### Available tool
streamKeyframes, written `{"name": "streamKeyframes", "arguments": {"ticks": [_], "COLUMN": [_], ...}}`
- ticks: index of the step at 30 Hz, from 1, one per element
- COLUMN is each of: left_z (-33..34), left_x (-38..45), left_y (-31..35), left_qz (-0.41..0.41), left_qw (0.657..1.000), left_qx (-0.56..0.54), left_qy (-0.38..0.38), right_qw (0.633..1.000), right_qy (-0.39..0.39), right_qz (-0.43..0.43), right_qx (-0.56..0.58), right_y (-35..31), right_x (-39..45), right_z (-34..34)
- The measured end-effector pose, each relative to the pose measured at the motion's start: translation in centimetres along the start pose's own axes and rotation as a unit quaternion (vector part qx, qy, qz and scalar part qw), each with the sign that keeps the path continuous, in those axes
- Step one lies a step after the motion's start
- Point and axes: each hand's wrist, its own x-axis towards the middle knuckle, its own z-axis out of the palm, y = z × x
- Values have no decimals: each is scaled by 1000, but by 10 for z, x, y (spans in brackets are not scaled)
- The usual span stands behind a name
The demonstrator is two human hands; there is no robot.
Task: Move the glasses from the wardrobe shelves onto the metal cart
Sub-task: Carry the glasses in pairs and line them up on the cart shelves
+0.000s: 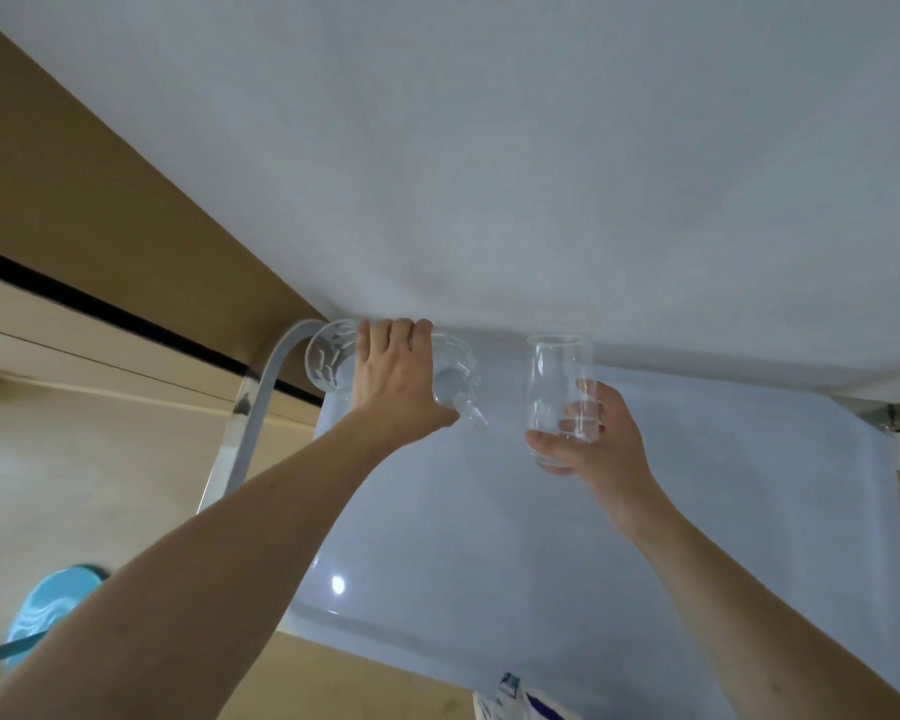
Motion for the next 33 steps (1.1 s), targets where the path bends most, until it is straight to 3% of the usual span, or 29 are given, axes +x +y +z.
{"name": "streamKeyframes", "arguments": {"ticks": [14,18,25,33], "left_z": [0,-4,-4,27], "left_x": [-9,-22,-78,-146], "left_y": [-10,-21,-67,-107], "left_qz": [-16,-8,36,61], "left_qw": [1000,998,979,967], "left_qx": [18,-59,-177,-233], "left_qy": [-18,-13,92,81], "right_qw": [1000,999,997,995], "right_qy": [16,31,61,95], "right_qz": [-13,-27,-51,-42], "right_qx": [-2,19,4,-11], "right_y": [7,7,17,56], "right_x": [-20,-42,-98,-165], "right_z": [26,38,77,120]}}
